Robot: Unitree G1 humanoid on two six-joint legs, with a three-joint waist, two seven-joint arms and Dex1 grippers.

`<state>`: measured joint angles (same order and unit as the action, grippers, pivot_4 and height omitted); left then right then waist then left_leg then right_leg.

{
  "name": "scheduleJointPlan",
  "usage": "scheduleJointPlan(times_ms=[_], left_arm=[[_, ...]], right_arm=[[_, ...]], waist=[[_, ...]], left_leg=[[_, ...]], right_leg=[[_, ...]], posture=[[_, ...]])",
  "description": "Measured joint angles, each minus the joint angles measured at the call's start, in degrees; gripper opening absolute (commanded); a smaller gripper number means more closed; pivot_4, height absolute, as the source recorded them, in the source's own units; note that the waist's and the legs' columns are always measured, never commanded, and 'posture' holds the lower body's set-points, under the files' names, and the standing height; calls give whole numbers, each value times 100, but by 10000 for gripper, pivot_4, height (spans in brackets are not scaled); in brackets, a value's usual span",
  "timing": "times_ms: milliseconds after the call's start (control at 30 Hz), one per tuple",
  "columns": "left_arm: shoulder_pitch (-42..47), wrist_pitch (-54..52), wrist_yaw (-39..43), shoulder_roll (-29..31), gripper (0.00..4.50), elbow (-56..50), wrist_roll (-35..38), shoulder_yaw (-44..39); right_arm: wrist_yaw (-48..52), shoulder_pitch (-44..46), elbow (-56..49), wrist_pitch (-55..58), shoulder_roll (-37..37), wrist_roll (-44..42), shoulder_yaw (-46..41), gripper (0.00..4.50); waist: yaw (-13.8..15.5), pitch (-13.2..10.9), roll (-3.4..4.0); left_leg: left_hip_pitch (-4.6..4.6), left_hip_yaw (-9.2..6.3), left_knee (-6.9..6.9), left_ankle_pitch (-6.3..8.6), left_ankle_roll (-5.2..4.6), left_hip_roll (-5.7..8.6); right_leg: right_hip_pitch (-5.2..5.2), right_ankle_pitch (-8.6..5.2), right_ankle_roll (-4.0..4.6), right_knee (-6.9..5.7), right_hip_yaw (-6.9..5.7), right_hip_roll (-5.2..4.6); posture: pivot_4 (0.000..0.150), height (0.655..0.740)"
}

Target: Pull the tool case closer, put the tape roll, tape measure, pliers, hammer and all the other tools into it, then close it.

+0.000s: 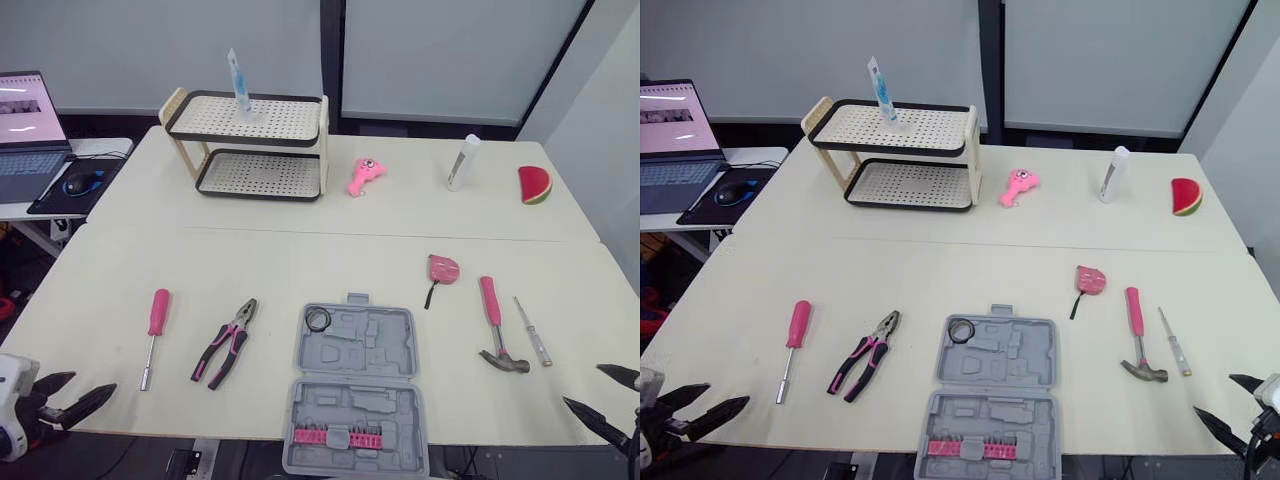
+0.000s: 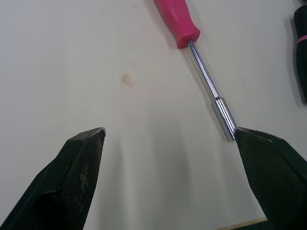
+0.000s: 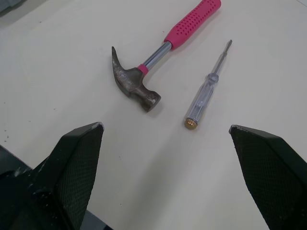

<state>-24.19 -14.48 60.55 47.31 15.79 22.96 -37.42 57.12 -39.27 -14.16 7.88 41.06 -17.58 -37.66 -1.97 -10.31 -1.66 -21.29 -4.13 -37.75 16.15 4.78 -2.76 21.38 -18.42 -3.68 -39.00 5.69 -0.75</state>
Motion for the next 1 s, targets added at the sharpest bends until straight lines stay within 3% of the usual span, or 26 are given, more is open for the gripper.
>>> scheduleJointPlan(times_ms=[133, 267, 467, 767, 867, 933, 1000], left_arm=[[-75, -60, 153, 9, 44566, -577, 169, -3], [410, -247, 271, 96, 44566, -1354, 333, 316], [1554, -536, 526, 188, 44566, -2561, 565, 1491], [3030, -796, 1013, 42, 44566, -3287, 715, 3198], [3297, -923, 1016, -18, 45000, -3395, 754, 3469], [3471, -1021, 1000, -100, 45000, -3453, 779, 3580], [3568, -1053, 1000, -153, 45000, -3555, 816, 3707]], right_arm=[[-104, 211, -380, 177, -5, -78, 199, 45000], [-418, 658, -1079, 625, -82, -203, 692, 45000], [-1376, 1523, -1925, 1483, -507, -157, 1755, 45000], [-3135, 2898, -1565, 2495, -1509, 720, 3279, 45000], [-3533, 3261, -1338, 2731, -1799, 919, 3554, 38961], [-3816, 3585, -1109, 2909, -2002, 1014, 3663, 32649], [-4046, 3876, -944, 3062, -2186, 1101, 3700, 32649]], waist=[[8, -4, 6], [27, -12, 19], [25, -20, 33], [-8, -29, 49], [-5, -29, 50], [-7, -29, 50], [-6, -29, 50]], left_leg=[[0, 0, 0, 1, 2, 0], [-2, -4, 0, 0, 3, 1], [-35, -13, -1, 0, 3, 8], [-59, -16, -3, 0, 1, 6], [-63, -18, -3, 0, 1, 6], [-64, -17, -4, -1, 1, 7], [-66, -18, -5, -1, 1, 7]], right_leg=[[-1, -3, -2, 0, 0, -1], [0, -2, -4, 2, -2, -2], [21, 38, -26, 7, -9, -3], [52, 36, -22, -1, -7, 6], [57, 36, -22, -2, -9, 7], [59, 37, -23, -3, -7, 7], [61, 37, -23, -3, -7, 7]], posture=[[1500, 7350], [1500, 7350], [1500, 7350], [1500, 7350], [1500, 7350], [1500, 7350], [1500, 7350]])
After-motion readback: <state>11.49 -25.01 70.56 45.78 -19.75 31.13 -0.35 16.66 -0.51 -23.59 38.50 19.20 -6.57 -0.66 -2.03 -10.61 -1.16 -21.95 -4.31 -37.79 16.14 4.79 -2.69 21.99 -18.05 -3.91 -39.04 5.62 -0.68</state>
